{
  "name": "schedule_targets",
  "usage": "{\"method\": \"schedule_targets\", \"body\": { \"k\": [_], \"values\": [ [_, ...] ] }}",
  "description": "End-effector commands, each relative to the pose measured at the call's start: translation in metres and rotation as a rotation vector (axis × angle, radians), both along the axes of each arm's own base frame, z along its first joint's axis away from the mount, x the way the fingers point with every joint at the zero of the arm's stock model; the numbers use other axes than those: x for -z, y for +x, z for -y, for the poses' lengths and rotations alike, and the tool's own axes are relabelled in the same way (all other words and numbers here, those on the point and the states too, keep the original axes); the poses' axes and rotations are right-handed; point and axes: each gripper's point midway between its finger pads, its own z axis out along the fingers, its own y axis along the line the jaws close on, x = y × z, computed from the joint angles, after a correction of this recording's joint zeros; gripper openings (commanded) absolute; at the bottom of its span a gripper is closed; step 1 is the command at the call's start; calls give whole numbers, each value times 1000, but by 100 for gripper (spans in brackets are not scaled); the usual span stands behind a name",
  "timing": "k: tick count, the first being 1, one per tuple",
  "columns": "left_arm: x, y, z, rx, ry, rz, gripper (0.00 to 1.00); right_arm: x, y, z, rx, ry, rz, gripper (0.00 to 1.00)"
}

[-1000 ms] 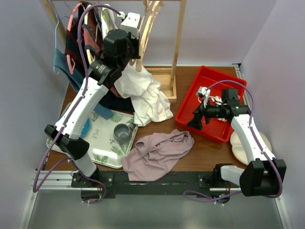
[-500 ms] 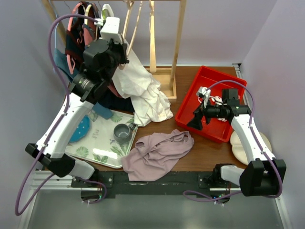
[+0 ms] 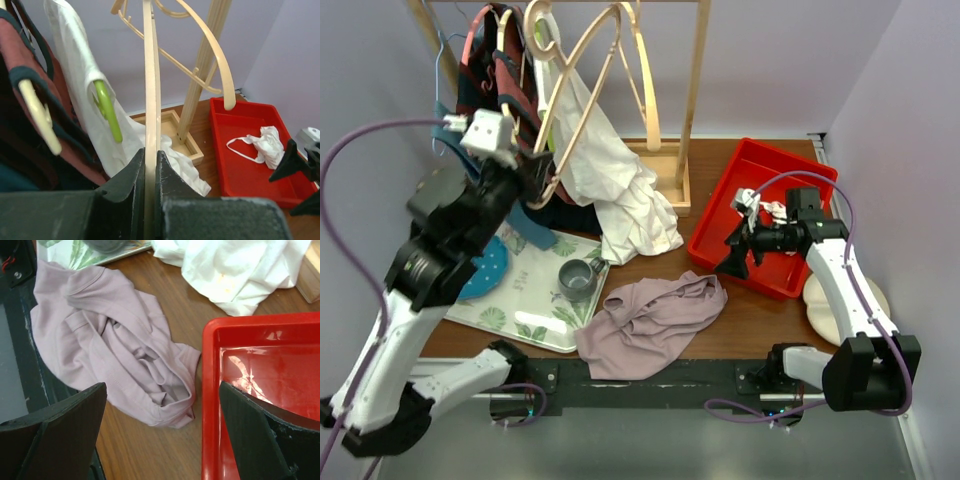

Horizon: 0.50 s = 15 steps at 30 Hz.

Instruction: Place the tank top on the hanger

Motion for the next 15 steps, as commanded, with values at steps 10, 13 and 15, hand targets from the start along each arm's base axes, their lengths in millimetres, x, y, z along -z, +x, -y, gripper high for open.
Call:
{"method": "schedule_targets", "body": {
  "k": [10,13,15],
  "values": [
    [5,-152,-15,404,36,233,0,-111,-49,7,-259,-93,248,99],
    [23,-151,7,512,54,186,0,-152,-61,7,-220,-100,376,99],
    [43,-144,25,578,65,126,0,-162,-70,4,-209,-74,391,99]
  ]
}}
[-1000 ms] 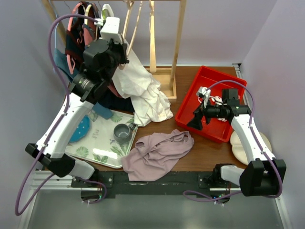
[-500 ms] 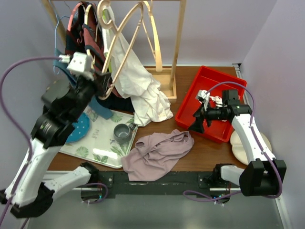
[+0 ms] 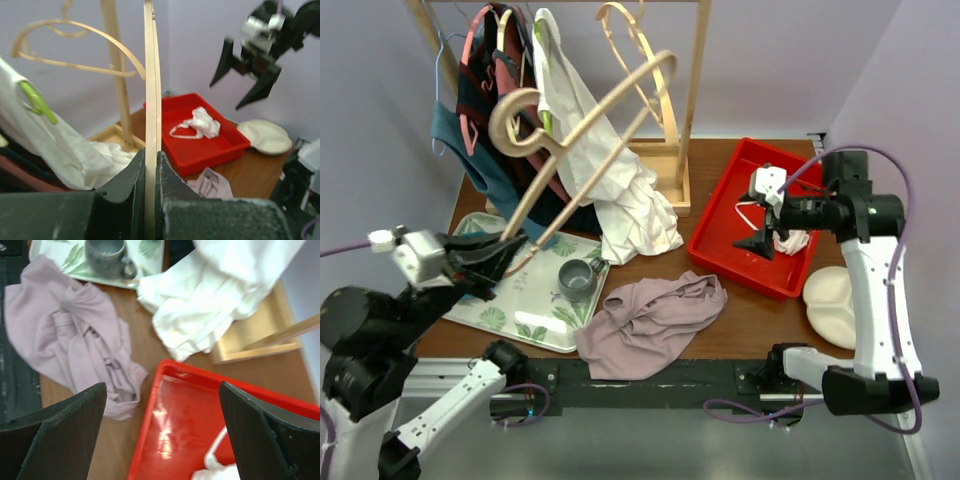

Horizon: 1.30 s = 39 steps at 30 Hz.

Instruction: Place the tank top on the hanger

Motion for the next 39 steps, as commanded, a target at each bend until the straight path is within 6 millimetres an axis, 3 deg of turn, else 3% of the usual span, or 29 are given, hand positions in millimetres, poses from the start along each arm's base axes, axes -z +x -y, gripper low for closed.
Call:
{"method": "schedule_targets", "body": {
  "k": [1,6,8,18,29,39],
  "values": [
    [50,18,52,204,120,-123,0,-18,-66,-3,-3,41,-90,99],
    [91,28,85,346,152,-222,0,-2,-95,-4,2,55,-110,98],
    [94,29,90,371,147,-216,0,-1,-102,-2,25,47,-109,99],
    [163,41,107,421,171,-361,0,-5,-105,-6,21,77,-124,99],
    [197,38,119,504,170,-441,0,13,-93,-8,9,88,-202,99],
    [210,37,125,545,169,-472,0,26,-69,-13,-16,110,-299,98]
  ]
}}
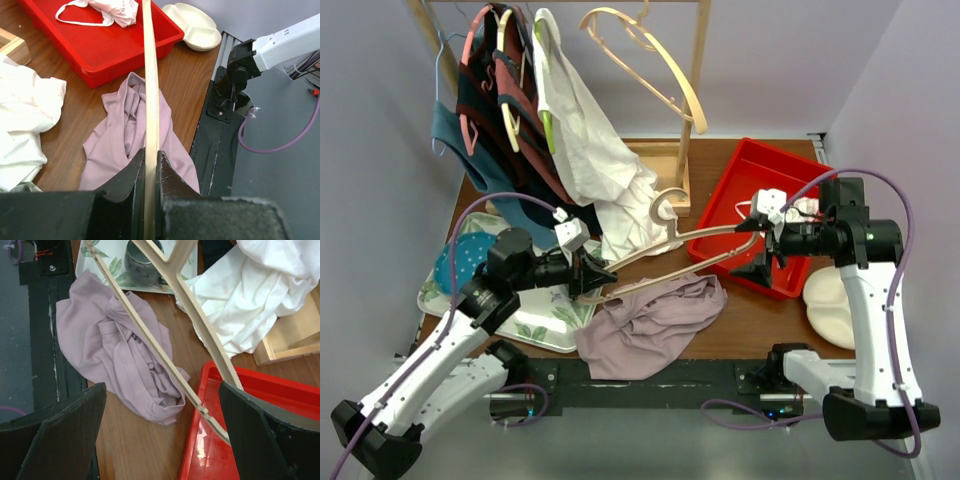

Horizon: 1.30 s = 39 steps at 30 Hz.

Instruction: Place the tank top on the hanger

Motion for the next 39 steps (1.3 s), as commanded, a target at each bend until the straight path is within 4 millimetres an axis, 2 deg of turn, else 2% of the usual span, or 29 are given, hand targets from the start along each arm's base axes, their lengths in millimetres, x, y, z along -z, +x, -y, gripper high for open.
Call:
{"method": "schedule_targets", "body": {
  "k": [1,5,10,13,15,18,22,24,26,27,29,31,34,36,37,39],
  "values": [
    [-12,-3,8,54,-56,28,0,10,-14,-6,-34,33,-159,98],
    [-9,-6,12,81,-57,9,0,17,-5,-11,-64,-6,-177,98],
    [-10,-9,17,115,-71,-3,0,41,-2,-35,-147,-63,-241,94],
    [-10,-10,21,137,-73,-11,0,53,-1,-44,-188,-101,-275,89],
    [-11,-11,24,148,-77,-13,0,58,-2,-49,-215,-125,-284,81],
    [-7,-11,26,153,-66,-25,0,53,-4,-50,-237,-146,-269,78],
    [4,0,24,107,-25,-28,0,22,-15,-43,-277,-169,-208,80],
    [10,2,24,93,-7,-38,0,16,-12,-32,-225,-220,-150,81],
    [15,5,25,88,6,-47,0,15,6,-22,-106,-269,-100,82],
    [16,5,25,90,8,-50,0,8,20,-19,-37,-268,-27,82],
    [14,3,27,115,-2,-48,0,21,30,-9,65,-301,-49,85],
    [9,-1,29,145,-15,-50,0,35,36,-10,94,-300,-72,86],
    [5,-5,31,172,-32,-48,0,56,21,-25,-22,-248,-179,85],
    [2,-7,33,192,-45,-45,0,60,0,-43,-160,-154,-249,79],
    [1,-8,33,193,-50,-51,0,70,-6,-46,-191,-141,-298,74],
    [-2,-10,33,204,-63,-44,0,74,-14,-51,-252,-120,-326,51]
  ]
}}
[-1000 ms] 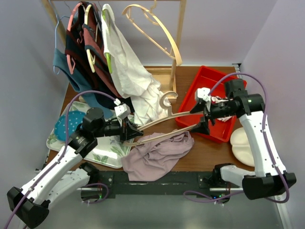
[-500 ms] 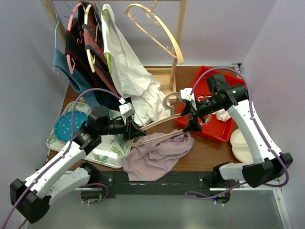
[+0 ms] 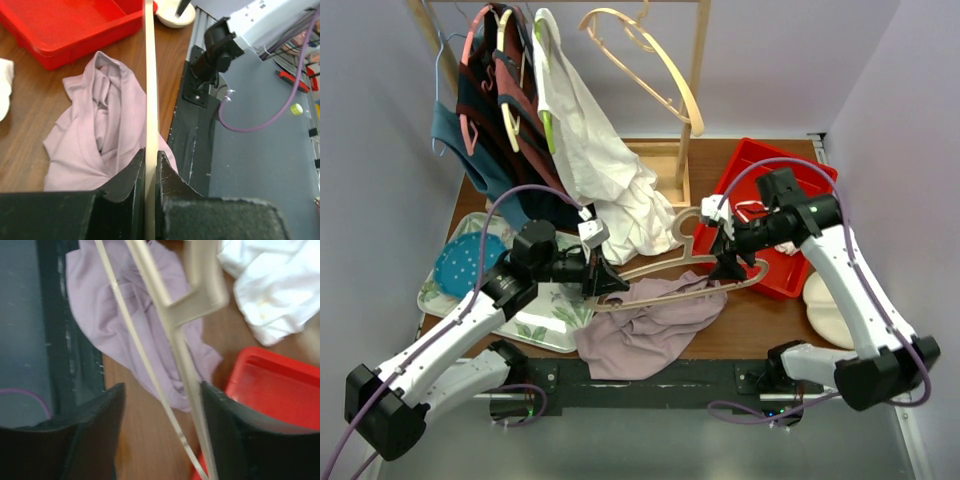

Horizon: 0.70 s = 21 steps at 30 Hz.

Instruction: Place the tank top on the hanger

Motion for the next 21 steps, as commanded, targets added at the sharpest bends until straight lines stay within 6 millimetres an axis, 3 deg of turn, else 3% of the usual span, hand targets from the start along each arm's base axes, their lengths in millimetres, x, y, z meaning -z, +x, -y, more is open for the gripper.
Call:
{"method": "schedule_targets", "body": {
  "k": [1,2,3,5,8,12,13,15,16,21],
  "values": [
    [-29,-7,7,69,-92,84,0,12,-25,-21,-140,116,-157,42],
    [-29,-6,7,64,-93,86,0,10,-27,-21,-153,121,-164,33],
    [-28,-5,6,54,-92,89,0,6,-34,-19,-182,122,-170,13],
    [-28,-3,6,47,-91,94,0,2,-39,-19,-201,128,-178,0],
    [-28,-2,7,47,-93,96,0,1,-43,-14,-199,103,-165,0],
    [-23,12,6,-25,-60,105,0,0,-32,-6,-102,51,-112,0],
    [-16,13,3,-41,-30,84,23,-1,-30,-3,-82,34,-93,0],
    [-9,27,-3,-117,29,92,48,-1,-25,8,-42,-29,-29,0],
    [0,24,-7,-124,67,64,60,0,-24,13,-25,-54,-11,0],
    [21,33,-26,-281,207,51,73,3,-11,41,118,-169,71,0]
  ]
}}
